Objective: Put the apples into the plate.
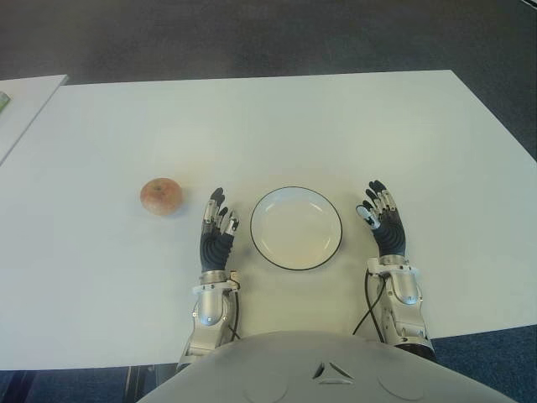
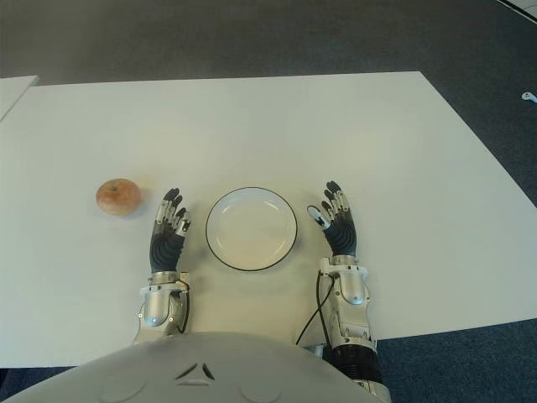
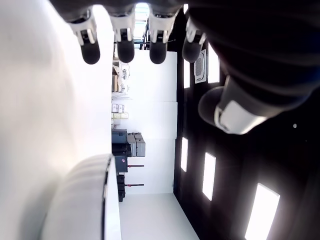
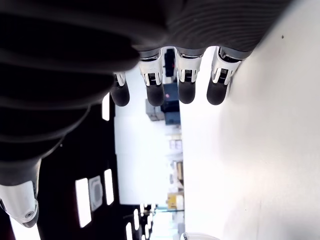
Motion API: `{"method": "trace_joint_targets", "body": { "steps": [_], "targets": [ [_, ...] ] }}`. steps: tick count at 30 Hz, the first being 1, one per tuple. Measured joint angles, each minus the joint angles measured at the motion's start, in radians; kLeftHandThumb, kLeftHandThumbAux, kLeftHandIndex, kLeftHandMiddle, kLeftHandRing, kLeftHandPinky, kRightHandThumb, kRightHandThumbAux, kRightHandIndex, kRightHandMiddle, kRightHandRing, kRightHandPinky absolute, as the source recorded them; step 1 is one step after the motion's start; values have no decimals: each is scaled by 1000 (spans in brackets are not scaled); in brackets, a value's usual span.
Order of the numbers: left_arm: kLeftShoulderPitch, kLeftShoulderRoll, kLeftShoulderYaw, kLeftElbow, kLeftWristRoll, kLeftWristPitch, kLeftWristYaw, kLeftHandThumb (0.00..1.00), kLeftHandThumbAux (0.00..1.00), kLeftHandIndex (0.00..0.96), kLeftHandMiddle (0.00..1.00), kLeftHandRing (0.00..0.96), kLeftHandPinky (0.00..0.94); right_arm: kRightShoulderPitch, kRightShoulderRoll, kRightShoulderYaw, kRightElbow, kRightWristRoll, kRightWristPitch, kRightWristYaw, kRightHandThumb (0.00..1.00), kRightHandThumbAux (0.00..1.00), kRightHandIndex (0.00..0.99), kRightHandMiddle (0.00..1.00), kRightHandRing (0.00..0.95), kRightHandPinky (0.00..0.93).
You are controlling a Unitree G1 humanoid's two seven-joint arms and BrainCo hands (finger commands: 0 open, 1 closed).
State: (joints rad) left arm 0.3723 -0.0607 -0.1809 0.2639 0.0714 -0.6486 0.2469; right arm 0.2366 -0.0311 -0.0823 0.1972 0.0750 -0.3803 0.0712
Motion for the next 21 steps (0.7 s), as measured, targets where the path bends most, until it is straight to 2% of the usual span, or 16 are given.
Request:
{"method": "trace_joint_targets", "body": {
  "steps": [8, 12, 17, 21],
  "targets": [
    [2, 0, 0, -7, 0, 5, 4, 24, 577, 92, 54, 13, 0, 0, 0, 3, 2, 0, 0, 0, 161, 579, 0, 0, 0, 0],
    [9, 0, 1, -36, -3, 25, 4, 26, 595, 91, 55, 7, 0, -1, 1, 5, 3, 0, 0, 0, 159, 579, 0, 0, 0, 0],
    [49, 2, -2, -153, -4, 110, 4, 32, 618, 76, 49, 3, 0, -1, 4, 7, 1, -1, 0, -4, 159, 577, 0, 0, 0, 0],
    [89, 1, -13, -315, 9, 231, 5, 42, 607, 63, 37, 0, 0, 0, 7, 7, 2, -5, 0, -12, 162, 577, 0, 0, 0, 0]
  ]
}}
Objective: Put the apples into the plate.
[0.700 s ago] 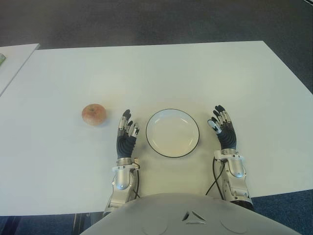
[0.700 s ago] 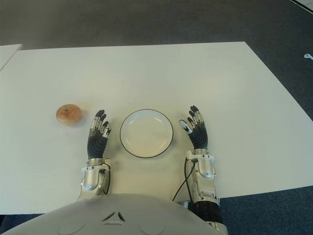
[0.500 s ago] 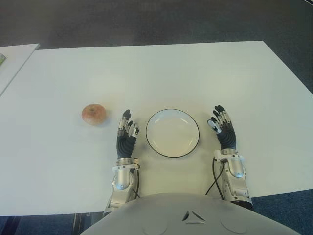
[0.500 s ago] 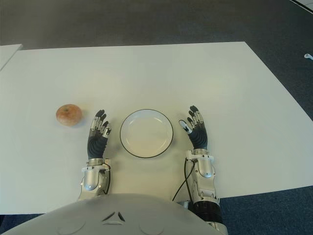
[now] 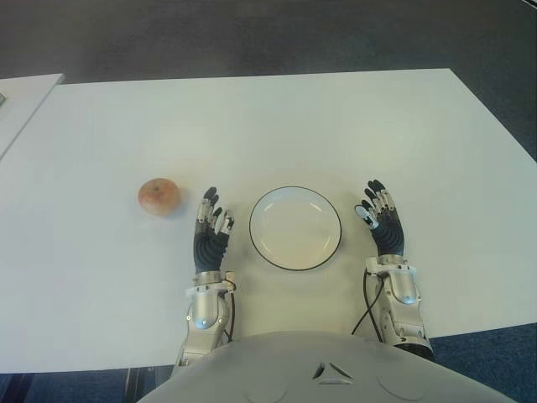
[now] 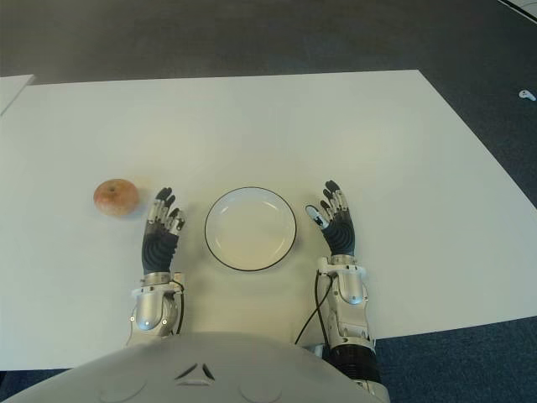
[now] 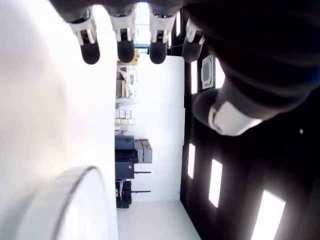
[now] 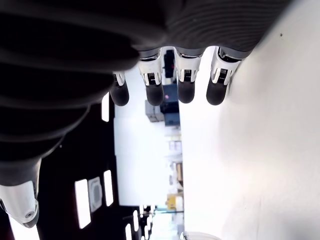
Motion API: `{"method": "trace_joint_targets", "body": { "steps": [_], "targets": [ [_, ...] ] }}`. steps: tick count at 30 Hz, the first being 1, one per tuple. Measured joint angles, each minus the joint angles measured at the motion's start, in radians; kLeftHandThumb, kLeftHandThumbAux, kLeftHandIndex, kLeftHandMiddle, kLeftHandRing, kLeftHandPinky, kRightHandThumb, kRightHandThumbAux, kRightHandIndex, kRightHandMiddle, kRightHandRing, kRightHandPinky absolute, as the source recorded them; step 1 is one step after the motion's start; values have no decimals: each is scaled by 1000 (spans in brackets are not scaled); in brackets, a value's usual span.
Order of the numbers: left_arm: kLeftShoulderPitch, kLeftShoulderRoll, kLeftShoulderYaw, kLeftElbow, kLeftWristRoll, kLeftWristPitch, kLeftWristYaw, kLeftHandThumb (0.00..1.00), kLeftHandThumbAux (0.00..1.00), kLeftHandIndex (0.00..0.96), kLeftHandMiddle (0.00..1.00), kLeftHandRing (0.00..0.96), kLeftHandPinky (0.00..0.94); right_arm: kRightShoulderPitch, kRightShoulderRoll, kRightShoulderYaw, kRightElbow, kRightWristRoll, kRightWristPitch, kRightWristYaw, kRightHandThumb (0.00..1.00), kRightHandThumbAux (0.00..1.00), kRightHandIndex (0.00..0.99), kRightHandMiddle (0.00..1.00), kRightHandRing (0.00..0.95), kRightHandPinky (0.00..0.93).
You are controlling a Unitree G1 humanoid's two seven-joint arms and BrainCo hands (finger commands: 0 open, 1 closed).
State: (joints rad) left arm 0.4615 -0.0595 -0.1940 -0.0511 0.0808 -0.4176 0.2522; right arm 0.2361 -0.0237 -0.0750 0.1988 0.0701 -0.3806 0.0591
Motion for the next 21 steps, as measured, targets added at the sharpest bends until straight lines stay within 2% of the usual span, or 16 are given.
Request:
{"method": "trace_joint_targets", "body": {
  "steps": [2, 5, 10, 15, 21],
  "targets": [
    [2, 0, -3, -60, 32, 51, 5, 50, 597, 56, 32, 0, 2, -2, 1, 0, 3, -2, 0, -3, 164, 578, 0, 0, 0, 0],
    [-7, 4, 9, -135, 154, 122, 33, 79, 565, 41, 26, 2, 17, -6, 3, 2, 8, -6, -5, -7, 168, 581, 0, 0, 0, 0],
    [-46, 29, 35, -229, 342, 194, 63, 113, 492, 38, 27, 18, 56, -16, 2, 2, 12, -6, -16, -9, 163, 586, 0, 0, 0, 0],
    [-82, 92, 68, -321, 546, 284, 58, 179, 438, 55, 29, 21, 55, -22, 1, 3, 21, -6, -28, -8, 156, 601, 0, 0, 0, 0],
    [-147, 200, 114, -395, 782, 423, -39, 274, 373, 76, 24, 10, 41, -32, -2, 6, 41, -5, -30, 3, 147, 618, 0, 0, 0, 0]
  ]
}}
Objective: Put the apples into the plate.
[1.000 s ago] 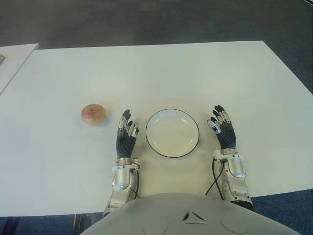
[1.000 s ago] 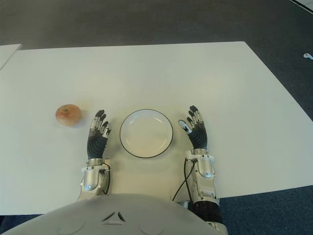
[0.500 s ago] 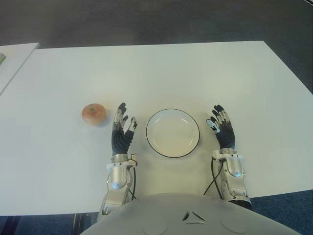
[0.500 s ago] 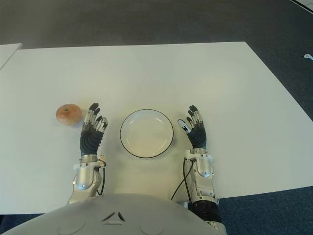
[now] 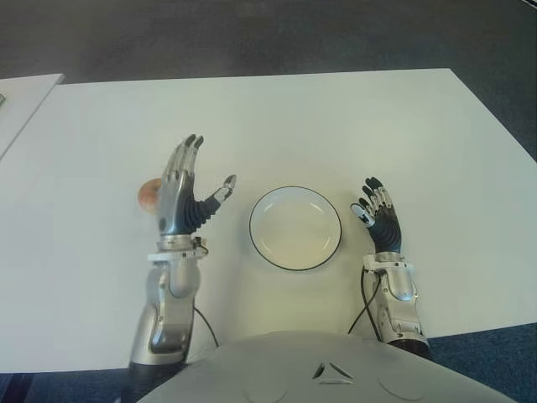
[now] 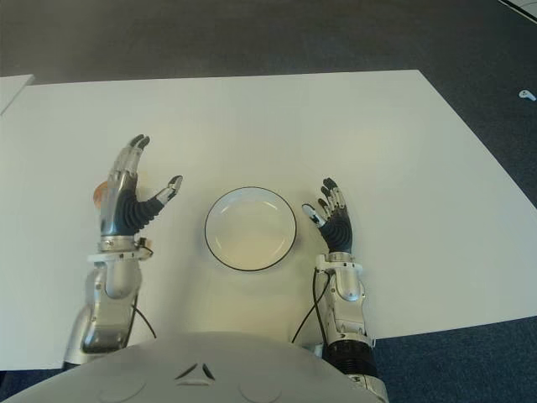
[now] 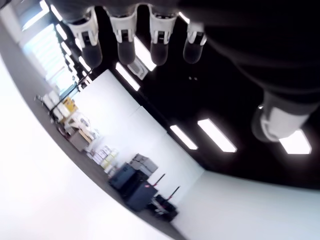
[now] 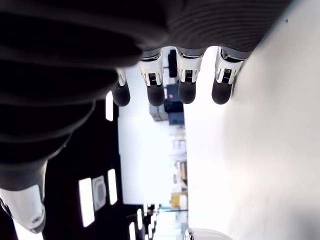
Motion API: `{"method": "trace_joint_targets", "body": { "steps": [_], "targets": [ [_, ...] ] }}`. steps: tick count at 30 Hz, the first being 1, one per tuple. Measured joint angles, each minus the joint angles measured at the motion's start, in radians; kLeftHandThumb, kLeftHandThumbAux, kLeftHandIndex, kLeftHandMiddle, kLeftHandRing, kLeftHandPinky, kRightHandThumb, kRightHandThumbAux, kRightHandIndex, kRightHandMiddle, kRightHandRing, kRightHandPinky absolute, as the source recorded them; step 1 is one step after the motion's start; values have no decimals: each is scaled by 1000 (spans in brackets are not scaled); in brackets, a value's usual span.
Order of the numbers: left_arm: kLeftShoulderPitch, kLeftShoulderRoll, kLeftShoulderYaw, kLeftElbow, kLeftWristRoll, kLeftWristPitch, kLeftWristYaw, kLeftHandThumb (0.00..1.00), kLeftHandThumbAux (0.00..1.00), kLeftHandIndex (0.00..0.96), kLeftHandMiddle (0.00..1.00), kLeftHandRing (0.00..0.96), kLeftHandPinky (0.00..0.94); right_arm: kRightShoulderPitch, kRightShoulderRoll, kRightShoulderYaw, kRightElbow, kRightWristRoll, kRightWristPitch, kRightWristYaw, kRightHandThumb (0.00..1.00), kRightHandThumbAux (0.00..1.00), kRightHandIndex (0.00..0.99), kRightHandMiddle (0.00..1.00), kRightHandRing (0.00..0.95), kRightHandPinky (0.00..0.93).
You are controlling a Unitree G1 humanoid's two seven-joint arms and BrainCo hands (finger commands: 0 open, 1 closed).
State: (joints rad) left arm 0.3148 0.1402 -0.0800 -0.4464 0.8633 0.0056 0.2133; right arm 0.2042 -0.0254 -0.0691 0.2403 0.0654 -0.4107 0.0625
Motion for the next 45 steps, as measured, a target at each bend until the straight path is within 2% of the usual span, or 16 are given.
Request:
{"method": "trace_joint_targets", "body": {
  "steps": [3, 7, 11, 14, 20, 24, 39, 45],
  "targets": [
    [-40, 63, 21, -31, 111, 67, -86, 290, 345, 76, 14, 4, 47, -12, -1, 0, 16, -1, -3, 0, 144, 617, 0, 0, 0, 0],
    [-84, 143, 35, -65, 201, 121, -215, 309, 320, 69, 3, 0, 20, -20, -2, 1, 28, -5, -14, -2, 142, 618, 0, 0, 0, 0],
    [-123, 230, 41, -73, 267, 135, -334, 322, 290, 45, 0, 0, 4, -25, -6, 3, 35, -7, -16, -2, 137, 629, 0, 0, 0, 0],
    [-146, 301, 55, -61, 288, 127, -385, 325, 275, 30, 0, 0, 1, -30, -8, 4, 38, -7, -16, 0, 134, 636, 0, 0, 0, 0],
    [-186, 414, 68, -10, 293, 87, -421, 315, 246, 10, 0, 0, 0, -39, -17, 4, 47, -7, -16, 4, 125, 649, 0, 0, 0, 0],
    [-208, 465, 64, 28, 293, 58, -432, 303, 231, 5, 0, 0, 0, -47, -21, 5, 56, -8, -16, 5, 122, 652, 0, 0, 0, 0],
    [-278, 577, 38, 210, 274, -29, -422, 292, 216, 6, 0, 0, 0, -71, -31, 3, 79, -21, -15, -6, 125, 665, 0, 0, 0, 0],
    [-289, 600, 34, 256, 259, -36, -419, 291, 222, 2, 0, 0, 0, -84, -32, 0, 95, -20, -16, -8, 121, 662, 0, 0, 0, 0]
  ]
}}
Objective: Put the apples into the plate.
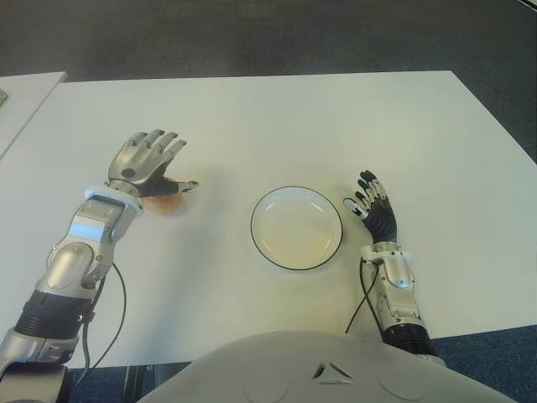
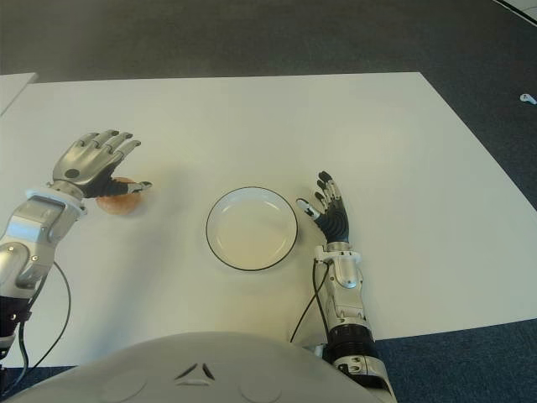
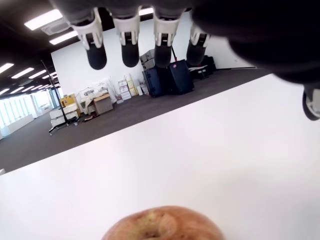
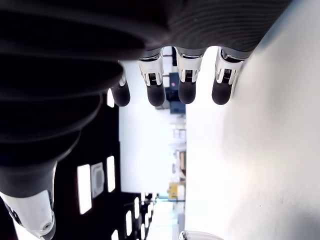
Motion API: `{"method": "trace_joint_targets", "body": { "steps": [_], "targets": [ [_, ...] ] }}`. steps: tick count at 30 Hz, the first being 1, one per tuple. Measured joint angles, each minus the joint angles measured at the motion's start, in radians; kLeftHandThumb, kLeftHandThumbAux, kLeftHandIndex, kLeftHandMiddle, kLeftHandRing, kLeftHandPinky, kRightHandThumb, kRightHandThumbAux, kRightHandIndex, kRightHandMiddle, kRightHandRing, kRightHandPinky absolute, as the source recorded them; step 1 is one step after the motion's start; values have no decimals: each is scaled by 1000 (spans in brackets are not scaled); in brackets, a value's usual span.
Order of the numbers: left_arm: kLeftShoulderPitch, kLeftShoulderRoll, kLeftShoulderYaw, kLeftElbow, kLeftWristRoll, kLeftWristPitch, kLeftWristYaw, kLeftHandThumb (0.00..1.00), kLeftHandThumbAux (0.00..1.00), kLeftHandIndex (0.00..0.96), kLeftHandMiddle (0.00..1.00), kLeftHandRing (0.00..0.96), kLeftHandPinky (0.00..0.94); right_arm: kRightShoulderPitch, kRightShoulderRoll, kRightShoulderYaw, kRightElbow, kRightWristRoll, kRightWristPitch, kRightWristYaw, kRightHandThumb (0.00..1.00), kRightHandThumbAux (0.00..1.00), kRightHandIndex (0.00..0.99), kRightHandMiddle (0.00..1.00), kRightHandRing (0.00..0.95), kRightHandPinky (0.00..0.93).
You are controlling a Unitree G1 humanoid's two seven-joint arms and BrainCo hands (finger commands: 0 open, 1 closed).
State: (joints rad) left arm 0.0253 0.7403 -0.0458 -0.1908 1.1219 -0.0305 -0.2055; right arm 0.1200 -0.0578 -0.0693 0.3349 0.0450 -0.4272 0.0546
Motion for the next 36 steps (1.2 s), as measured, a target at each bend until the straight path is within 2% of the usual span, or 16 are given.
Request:
{"method": "trace_joint_targets", "body": {
  "steps": [13, 36],
  "targets": [
    [-14, 13, -42, 162, -2, 13, 71, 253, 216, 0, 0, 0, 0, -28, -11, -12, 35, 10, -6, 18, 149, 611, 0, 0, 0, 0],
    [-42, 14, -70, 274, -33, 35, 125, 267, 231, 0, 0, 0, 0, -70, -26, -29, 89, 16, -19, 25, 161, 566, 0, 0, 0, 0]
  ]
}}
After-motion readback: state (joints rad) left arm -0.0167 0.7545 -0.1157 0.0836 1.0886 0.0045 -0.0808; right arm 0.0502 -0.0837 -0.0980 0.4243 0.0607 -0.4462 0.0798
